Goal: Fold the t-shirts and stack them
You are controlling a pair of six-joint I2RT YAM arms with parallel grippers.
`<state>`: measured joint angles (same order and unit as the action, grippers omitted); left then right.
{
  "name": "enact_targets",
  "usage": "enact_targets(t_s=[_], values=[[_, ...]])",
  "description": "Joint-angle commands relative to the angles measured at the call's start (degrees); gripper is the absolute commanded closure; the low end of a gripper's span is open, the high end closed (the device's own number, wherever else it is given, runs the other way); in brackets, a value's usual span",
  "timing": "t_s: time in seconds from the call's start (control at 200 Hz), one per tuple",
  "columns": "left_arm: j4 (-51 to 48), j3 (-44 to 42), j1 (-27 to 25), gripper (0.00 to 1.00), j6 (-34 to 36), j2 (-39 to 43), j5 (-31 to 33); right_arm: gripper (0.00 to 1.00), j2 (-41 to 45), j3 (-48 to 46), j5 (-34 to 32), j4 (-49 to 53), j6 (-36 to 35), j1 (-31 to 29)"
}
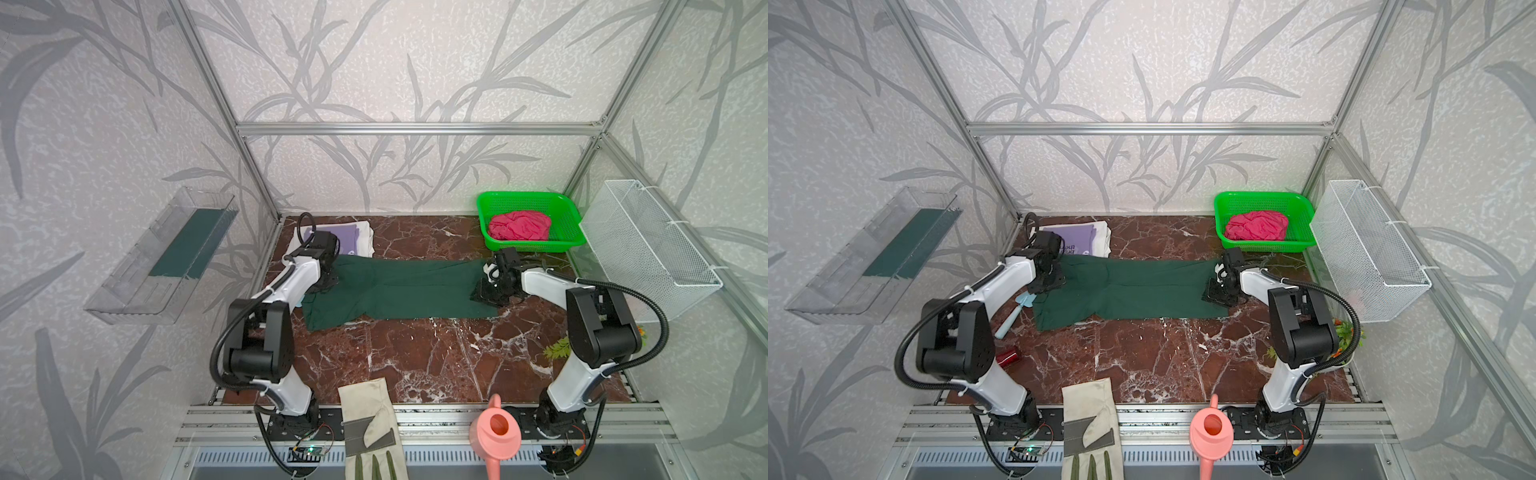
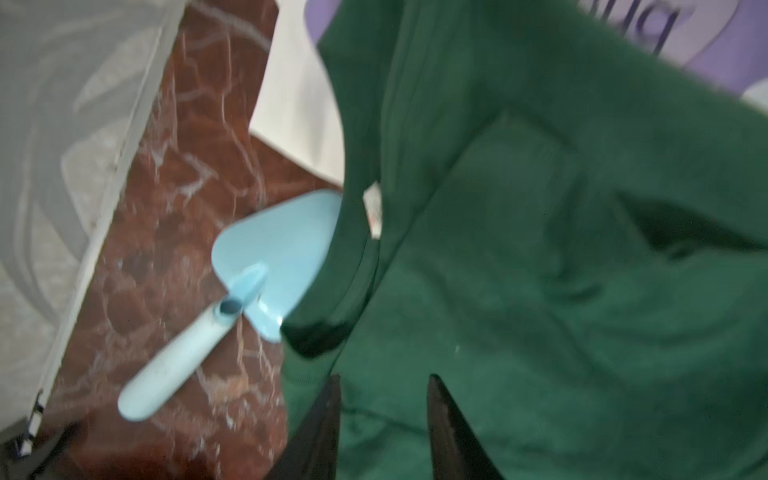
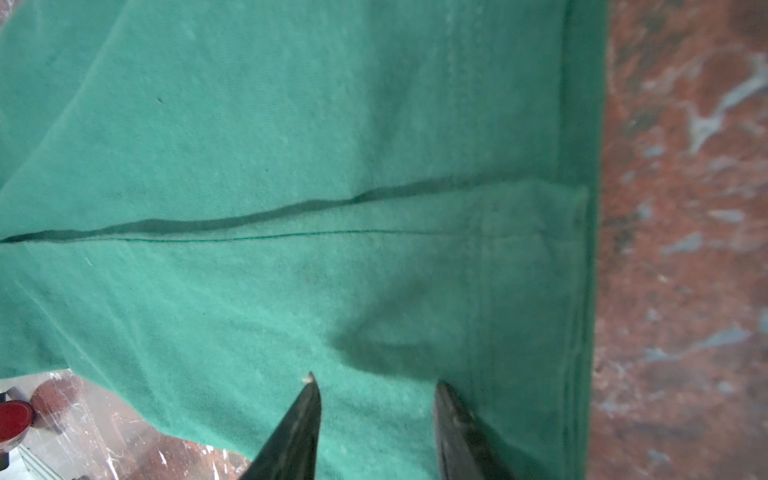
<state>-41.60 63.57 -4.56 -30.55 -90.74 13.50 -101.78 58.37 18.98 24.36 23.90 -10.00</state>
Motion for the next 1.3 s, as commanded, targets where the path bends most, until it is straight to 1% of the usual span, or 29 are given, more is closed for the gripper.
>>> enact_targets(t_s=[0.0, 0.105, 0.21, 0.425, 0.47, 0.5, 0.63, 0.765, 0.805, 0.865, 0.925, 1.02, 1.13, 1.205, 1.295], values=[[-2.2, -7.1, 0.1, 0.6, -5.1, 3.4, -4.8, 0.51, -1.9, -2.1, -3.5, 9.1, -0.4, 0.7], [-0.4, -12.1, 0.1, 0.57, -6.9, 5.9, -5.8, 0.5, -1.7, -2.1, -3.6, 10.1, -0.8, 0.7], [-0.5, -14.2, 0.1, 0.55, -8.0, 5.7, -3.3, 0.5, 0.5, -3.4, -5.1, 10.4, -0.6, 0.7], [-2.4, -13.3, 0.6, 0.53, -8.6, 1.1, 2.8, 0.5, 3.6, -4.5, -8.4, 12.3, 0.0, 0.7], [-1.8, -13.5, 1.1, 0.53, -8.7, 0.8, 2.4, 0.49, 3.7, -4.8, -9.2, 12.5, 0.3, 0.7], [-1.5, -13.7, 1.2, 0.53, -8.7, 0.7, 2.2, 0.49, 5.5, -5.1, -9.4, 12.6, 0.4, 0.8], [-1.8, -13.1, 1.8, 0.53, -8.8, -0.9, 1.8, 0.49, 6.2, -5.7, -10.0, 12.8, 1.3, 1.7], [-1.1, -14.2, 3.1, 0.6, -8.9, -3.3, -0.7, 0.49, 5.9, -5.8, -9.7, 13.0, 1.2, 2.9], [-0.6, -14.7, 3.6, 0.64, -8.8, -3.7, -2.0, 0.49, 5.7, -5.7, -9.6, 13.0, 1.0, 3.1], [-0.4, -15.2, 4.0, 0.75, -8.7, -3.3, -2.6, 0.49, 5.2, -5.3, -9.6, 13.3, 0.8, 3.1], [-0.9, -15.6, 4.5, 0.8, -8.9, -2.9, -2.9, 0.49, 4.8, -5.0, -10.2, 13.7, 0.7, 3.1], [-2.4, -16.0, 5.0, 0.81, -9.5, -2.1, -4.3, 0.49, 4.4, -5.3, -10.4, 13.9, 0.8, 3.2], [-4.4, -17.6, 5.5, 0.8, -12.4, 0.2, -8.1, 0.49, 4.4, -5.8, -11.3, 15.3, 1.4, 3.5], [-5.3, -18.9, 5.9, 0.79, -14.9, 2.5, -9.5, 0.49, 5.7, -7.1, -12.0, 16.1, 2.1, 3.7], [-5.3, -20.1, 7.4, 0.78, -15.6, 3.5, -10.3, 0.49, 8.1, -9.2, -12.8, 16.6, 2.6, 3.8]])
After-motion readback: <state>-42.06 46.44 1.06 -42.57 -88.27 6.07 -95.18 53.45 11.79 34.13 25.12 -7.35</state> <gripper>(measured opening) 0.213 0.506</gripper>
